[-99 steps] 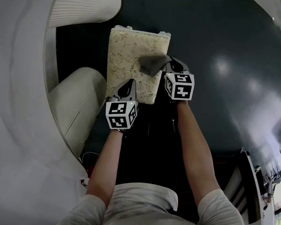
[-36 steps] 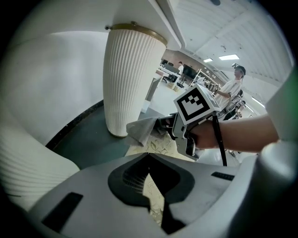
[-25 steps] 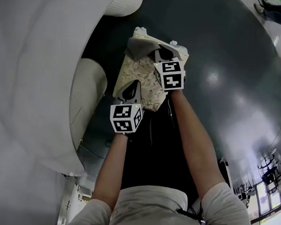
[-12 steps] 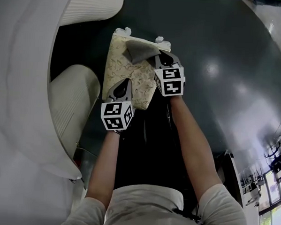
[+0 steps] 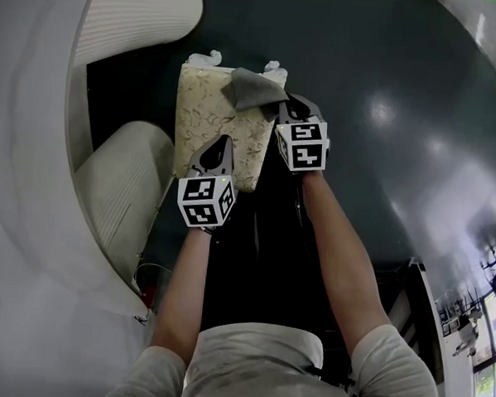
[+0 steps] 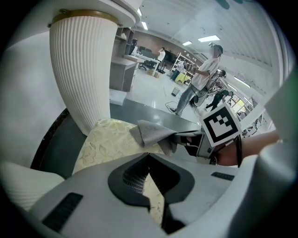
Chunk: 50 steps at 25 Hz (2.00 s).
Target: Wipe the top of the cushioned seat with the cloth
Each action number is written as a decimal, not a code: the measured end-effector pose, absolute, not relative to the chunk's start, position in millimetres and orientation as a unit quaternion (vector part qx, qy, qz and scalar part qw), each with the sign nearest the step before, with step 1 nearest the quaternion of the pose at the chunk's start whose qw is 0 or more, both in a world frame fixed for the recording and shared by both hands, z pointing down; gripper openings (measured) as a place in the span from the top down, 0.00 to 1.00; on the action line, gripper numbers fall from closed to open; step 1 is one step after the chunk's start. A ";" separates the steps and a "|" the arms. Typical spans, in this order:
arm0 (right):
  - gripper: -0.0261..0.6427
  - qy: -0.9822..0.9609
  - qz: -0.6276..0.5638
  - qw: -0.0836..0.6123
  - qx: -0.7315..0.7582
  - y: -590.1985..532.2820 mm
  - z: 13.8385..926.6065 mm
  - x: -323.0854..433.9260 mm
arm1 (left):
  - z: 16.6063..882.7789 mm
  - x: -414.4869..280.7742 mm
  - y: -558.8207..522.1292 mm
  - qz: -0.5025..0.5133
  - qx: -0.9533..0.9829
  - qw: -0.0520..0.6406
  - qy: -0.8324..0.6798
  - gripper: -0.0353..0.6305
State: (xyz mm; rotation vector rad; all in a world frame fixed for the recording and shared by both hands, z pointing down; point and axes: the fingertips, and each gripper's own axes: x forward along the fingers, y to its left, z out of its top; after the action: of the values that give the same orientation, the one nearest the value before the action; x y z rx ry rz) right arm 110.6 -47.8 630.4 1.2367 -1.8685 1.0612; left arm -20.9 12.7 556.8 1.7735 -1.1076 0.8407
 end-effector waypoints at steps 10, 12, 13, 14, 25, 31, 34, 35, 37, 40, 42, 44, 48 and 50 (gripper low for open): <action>0.94 -0.699 0.433 0.344 0.454 -29.5 602.2 137.3 | 515.9 3.6 3.8 0.346 0.707 0.422 -0.450 0.92; 0.94 -0.702 0.435 0.352 0.441 -18.4 573.9 142.8 | 488.7 11.7 5.8 0.346 0.704 0.428 -0.449 0.92; 0.94 -0.704 0.434 0.354 0.435 -14.9 559.4 144.9 | 474.5 15.4 6.2 0.346 0.703 0.430 -0.449 0.92; 0.94 -0.707 0.432 0.355 0.432 -14.4 546.5 146.7 | 461.6 18.5 5.2 0.346 0.703 0.429 -0.450 0.92; 0.94 -0.750 0.390 0.316 0.430 -31.3 421.0 149.9 | 344.2 39.7 -17.0 0.294 0.707 0.404 -0.500 0.92; 0.94 -0.779 0.348 0.292 0.432 -40.3 367.1 140.6 | 312.9 36.7 -12.9 0.281 0.715 0.389 -0.508 0.92; 0.94 -0.794 0.326 0.274 0.433 -44.5 340.1 133.7 | 295.2 35.8 -11.3 0.264 0.722 0.379 -0.515 0.92; 0.94 -0.799 0.321 0.268 0.432 -40.6 329.4 129.3 | 287.6 34.0 -6.9 0.258 0.724 0.375 -0.518 0.93; 0.94 -0.808 0.313 0.252 0.430 -27.2 307.9 118.6 | 273.8 29.1 6.5 0.246 0.729 0.366 -0.523 0.92; 0.94 -0.822 0.285 0.250 0.425 -12.0 284.5 105.3 | 265.0 21.4 22.1 0.228 0.733 0.355 -0.534 0.92; 0.94 -0.828 0.262 0.270 0.415 0.4 275.7 96.8 | 260.1 12.5 33.6 0.212 0.729 0.354 -0.546 0.92; 0.94 -0.836 0.245 0.276 0.406 16.6 263.9 85.7 | 249.1 0.3 50.4 0.197 0.726 0.351 -0.557 0.92; 0.94 -0.841 0.221 0.258 0.421 41.3 236.0 78.3 | 220.8 -20.3 86.5 0.177 0.725 0.331 -0.578 0.92; 0.94 -0.838 0.213 0.251 0.434 49.1 226.4 77.2 | 207.2 -33.4 100.6 0.155 0.720 0.321 -0.595 0.92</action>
State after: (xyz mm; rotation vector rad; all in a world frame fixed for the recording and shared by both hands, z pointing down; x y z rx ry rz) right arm 77.2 49.1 226.4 1.1814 -2.2812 0.5809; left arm -33.4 100.6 207.2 1.8915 -1.5634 0.4064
